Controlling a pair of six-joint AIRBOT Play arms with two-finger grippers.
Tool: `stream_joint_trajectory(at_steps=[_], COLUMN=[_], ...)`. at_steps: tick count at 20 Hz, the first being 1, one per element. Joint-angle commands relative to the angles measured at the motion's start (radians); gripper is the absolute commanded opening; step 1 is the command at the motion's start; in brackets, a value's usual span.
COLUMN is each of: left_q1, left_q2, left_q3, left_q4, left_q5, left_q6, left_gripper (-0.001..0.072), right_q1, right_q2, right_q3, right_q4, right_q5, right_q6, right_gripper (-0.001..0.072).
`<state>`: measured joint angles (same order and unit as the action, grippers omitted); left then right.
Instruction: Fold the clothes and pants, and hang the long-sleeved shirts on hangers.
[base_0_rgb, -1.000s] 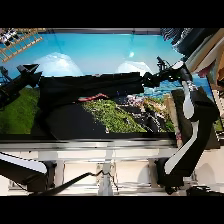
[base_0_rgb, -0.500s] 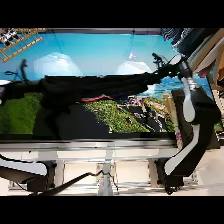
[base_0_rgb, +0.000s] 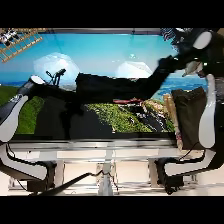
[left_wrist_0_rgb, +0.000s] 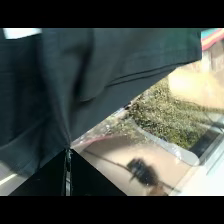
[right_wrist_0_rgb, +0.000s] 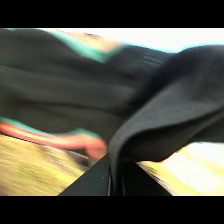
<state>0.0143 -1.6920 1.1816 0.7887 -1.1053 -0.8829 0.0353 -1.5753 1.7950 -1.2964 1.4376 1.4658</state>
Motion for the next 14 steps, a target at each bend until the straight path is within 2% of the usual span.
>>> stream_joint_trajectory(at_steps=[1,3,5,6,7,8,9,10,11,14], left_q1=[-0.021,0.029,0.089,0.114,0.135,0.153,0.165,0.172,0.174,0.173], left_q2=[0.006,0.043,0.087,0.105,0.12,0.131,0.138,0.139,0.138,0.139], left_q3=[0.001,0.001,0.001,0.001,0.001,0.0,0.0,0.0,0.0,0.0], left_q4=[0.024,0.023,0.023,0.023,0.023,0.023,0.023,0.023,0.023,0.002], left_q5=[0.005,-0.083,-0.168,-0.2,-0.225,-0.243,-0.245,-0.244,-0.243,-0.242], left_q6=[-0.019,-0.023,-0.064,-0.065,-0.065,-0.065,-0.064,-0.064,-0.064,-0.064], left_gripper=[0.0005,0.0005,0.0005,0.0005,0.0005,0.0005,0.0005,0.0006,0.0005,0.0005], right_q1=[0.288,0.471,0.596,0.631,0.649,0.653,0.651,0.643,0.627,0.514], right_q2=[-0.02,-0.109,-0.234,-0.302,-0.373,-0.426,-0.461,-0.466,-0.452,-0.322], right_q3=[-0.001,-0.001,0.002,0.02,0.058,0.096,0.136,0.167,0.199,0.233], right_q4=[0.043,0.038,0.045,0.069,0.115,0.181,0.278,0.343,0.348,0.152], right_q5=[-0.253,-0.487,-0.722,-0.792,-0.796,-0.762,-0.699,-0.623,-0.544,-0.356], right_q6=[0.272,0.38,0.431,0.431,0.415,0.362,0.251,0.151,0.125,0.141], right_gripper=[0.0015,0.0014,0.0015,0.0018,0.0037,0.0218,0.0372,0.0372,0.0372,0.0374])
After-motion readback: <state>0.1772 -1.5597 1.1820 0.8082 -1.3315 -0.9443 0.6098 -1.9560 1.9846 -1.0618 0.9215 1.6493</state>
